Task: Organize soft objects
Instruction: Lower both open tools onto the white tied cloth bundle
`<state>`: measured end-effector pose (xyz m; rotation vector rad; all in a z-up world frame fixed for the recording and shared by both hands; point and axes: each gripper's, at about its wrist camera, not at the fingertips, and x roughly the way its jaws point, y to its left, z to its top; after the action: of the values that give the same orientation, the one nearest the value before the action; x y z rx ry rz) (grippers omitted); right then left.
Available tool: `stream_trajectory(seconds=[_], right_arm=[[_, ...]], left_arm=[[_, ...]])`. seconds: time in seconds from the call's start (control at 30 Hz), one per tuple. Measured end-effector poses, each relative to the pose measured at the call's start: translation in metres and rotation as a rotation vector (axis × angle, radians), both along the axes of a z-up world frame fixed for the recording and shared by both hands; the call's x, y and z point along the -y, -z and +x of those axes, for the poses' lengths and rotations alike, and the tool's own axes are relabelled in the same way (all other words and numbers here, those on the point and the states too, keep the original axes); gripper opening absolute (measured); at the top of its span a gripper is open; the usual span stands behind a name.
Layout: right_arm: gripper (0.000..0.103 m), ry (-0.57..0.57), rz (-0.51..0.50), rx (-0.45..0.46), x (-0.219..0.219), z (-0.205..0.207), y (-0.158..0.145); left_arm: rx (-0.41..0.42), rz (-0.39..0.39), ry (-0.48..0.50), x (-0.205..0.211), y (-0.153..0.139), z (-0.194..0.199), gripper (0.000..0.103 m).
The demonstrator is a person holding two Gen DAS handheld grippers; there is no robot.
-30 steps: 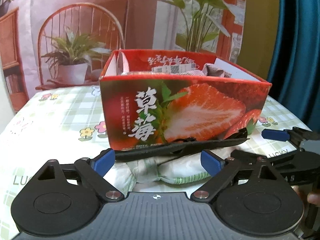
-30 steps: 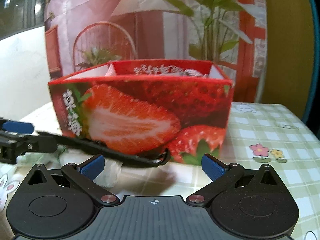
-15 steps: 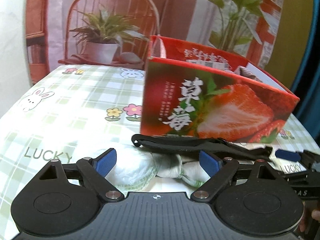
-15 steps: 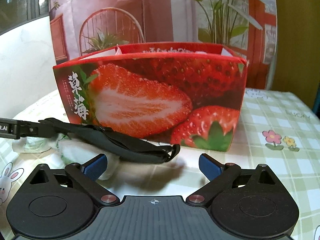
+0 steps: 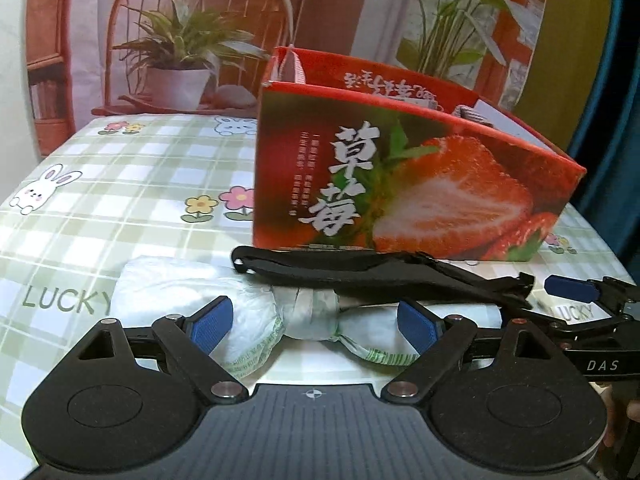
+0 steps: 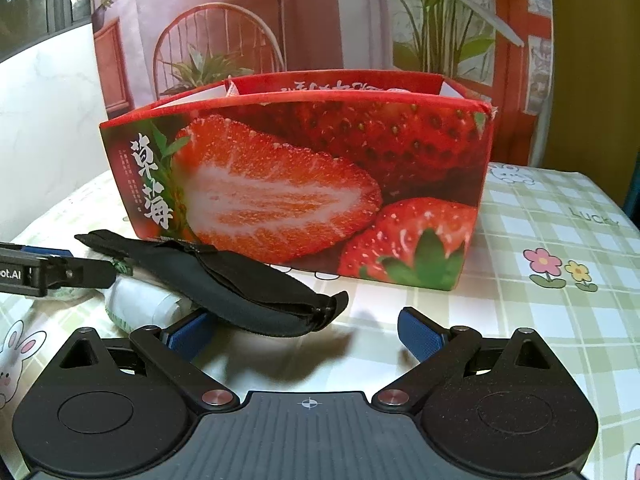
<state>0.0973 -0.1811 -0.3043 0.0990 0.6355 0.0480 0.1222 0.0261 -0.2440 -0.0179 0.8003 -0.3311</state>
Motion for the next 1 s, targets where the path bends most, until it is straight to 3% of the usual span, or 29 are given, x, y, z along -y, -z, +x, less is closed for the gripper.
stream_trajectory(seconds=[0.57,1.0], right_arm=[[0.098,0.042,0.026,-0.016,0.000,-0.020,-0.014],[0.097,0.024,0.059,-0.054,-0.010,-0.025,-0.013]], left_arm=[[0.072,-0.003,0.078,-0.004,-0.031,-0.019,0.091],[0.071,0.004,-0.022,-0.061,-0.036,-0.021,0.091]])
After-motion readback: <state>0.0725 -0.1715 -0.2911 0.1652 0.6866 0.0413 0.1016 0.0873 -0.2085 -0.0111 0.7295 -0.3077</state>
